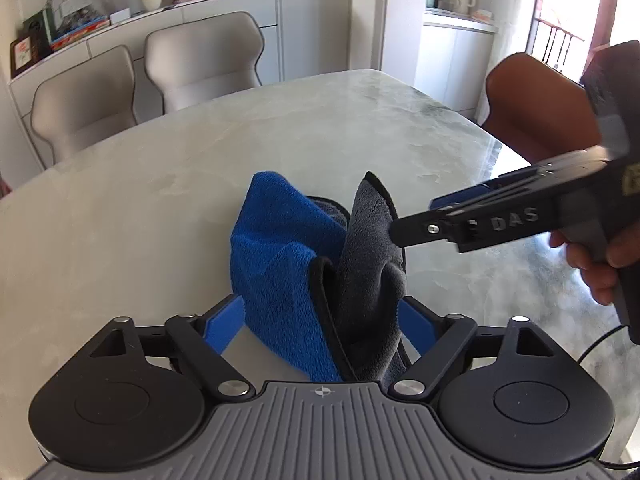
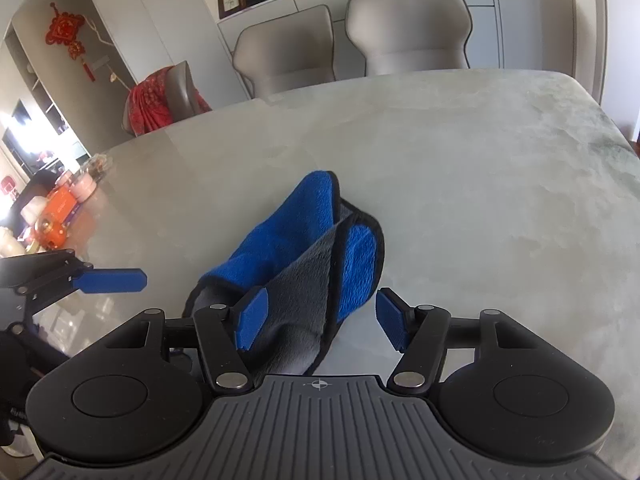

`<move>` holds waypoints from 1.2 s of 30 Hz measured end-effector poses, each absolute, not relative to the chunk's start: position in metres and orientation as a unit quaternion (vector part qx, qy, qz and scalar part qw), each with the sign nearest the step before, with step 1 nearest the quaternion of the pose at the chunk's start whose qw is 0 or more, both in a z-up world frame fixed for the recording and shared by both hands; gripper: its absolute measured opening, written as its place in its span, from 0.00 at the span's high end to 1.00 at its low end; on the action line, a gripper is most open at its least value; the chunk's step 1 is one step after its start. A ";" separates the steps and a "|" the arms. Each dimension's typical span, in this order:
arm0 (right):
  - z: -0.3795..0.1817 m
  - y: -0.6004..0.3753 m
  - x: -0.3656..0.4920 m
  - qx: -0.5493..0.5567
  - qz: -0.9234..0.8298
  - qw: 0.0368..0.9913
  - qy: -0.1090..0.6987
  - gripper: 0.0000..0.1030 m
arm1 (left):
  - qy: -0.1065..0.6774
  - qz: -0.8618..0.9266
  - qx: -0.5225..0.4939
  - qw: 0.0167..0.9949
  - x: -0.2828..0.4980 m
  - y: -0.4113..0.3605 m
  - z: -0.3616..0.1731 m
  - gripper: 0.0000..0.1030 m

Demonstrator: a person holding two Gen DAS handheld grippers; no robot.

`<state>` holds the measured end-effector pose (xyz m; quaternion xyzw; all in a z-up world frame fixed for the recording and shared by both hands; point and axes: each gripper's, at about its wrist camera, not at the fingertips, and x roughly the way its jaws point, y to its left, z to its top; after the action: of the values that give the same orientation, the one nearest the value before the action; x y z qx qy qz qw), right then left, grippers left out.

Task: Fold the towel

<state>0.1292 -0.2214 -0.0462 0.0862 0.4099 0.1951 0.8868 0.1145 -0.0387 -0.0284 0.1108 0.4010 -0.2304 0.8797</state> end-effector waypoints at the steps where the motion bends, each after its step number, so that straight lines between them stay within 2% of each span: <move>1: -0.047 -0.221 0.133 0.090 0.197 0.885 0.411 0.42 | 0.400 -0.235 0.114 0.878 0.117 -0.040 -0.029 0.27; 4: -0.049 -0.221 0.143 0.099 0.201 0.881 0.418 0.49 | 0.404 -0.243 0.127 0.872 0.121 -0.045 -0.031 0.39; 12: -0.063 -0.224 0.161 0.140 0.200 0.864 0.441 0.49 | 0.437 -0.243 0.109 0.859 0.138 -0.043 -0.043 0.40; 18: -0.071 -0.233 0.162 0.188 0.202 0.865 0.420 0.49 | 0.439 -0.233 0.112 0.860 0.146 -0.043 -0.051 0.40; 19: -0.071 -0.233 0.162 0.185 0.213 0.866 0.412 0.56 | 0.435 -0.237 0.110 0.862 0.146 -0.042 -0.051 0.45; 20: -0.069 -0.232 0.161 0.176 0.230 0.868 0.403 0.72 | 0.431 -0.245 0.106 0.862 0.147 -0.041 -0.052 0.60; 22: -0.067 -0.227 0.159 0.150 0.241 0.873 0.396 0.92 | 0.431 -0.263 0.096 0.858 0.147 -0.040 -0.052 0.74; 25: -0.063 -0.223 0.156 0.129 0.247 0.879 0.386 0.95 | 0.428 -0.260 0.092 0.860 0.147 -0.036 -0.054 0.83; 28: -0.059 -0.226 0.151 0.134 0.234 0.884 0.381 0.95 | 0.425 -0.232 0.073 0.872 0.147 -0.020 -0.051 0.88; 33: -0.047 -0.247 0.126 0.092 0.180 0.901 0.383 0.95 | 0.425 -0.168 0.040 0.888 0.141 0.020 -0.045 0.88; 36: -0.041 -0.262 0.110 0.105 0.163 0.902 0.385 0.95 | 0.437 -0.140 0.025 0.888 0.131 0.041 -0.049 0.88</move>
<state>0.1099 -0.2622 -0.0412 0.1051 0.3850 0.1632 0.9023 0.1311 0.0407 -0.0492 0.0247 0.4375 -0.1402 0.8879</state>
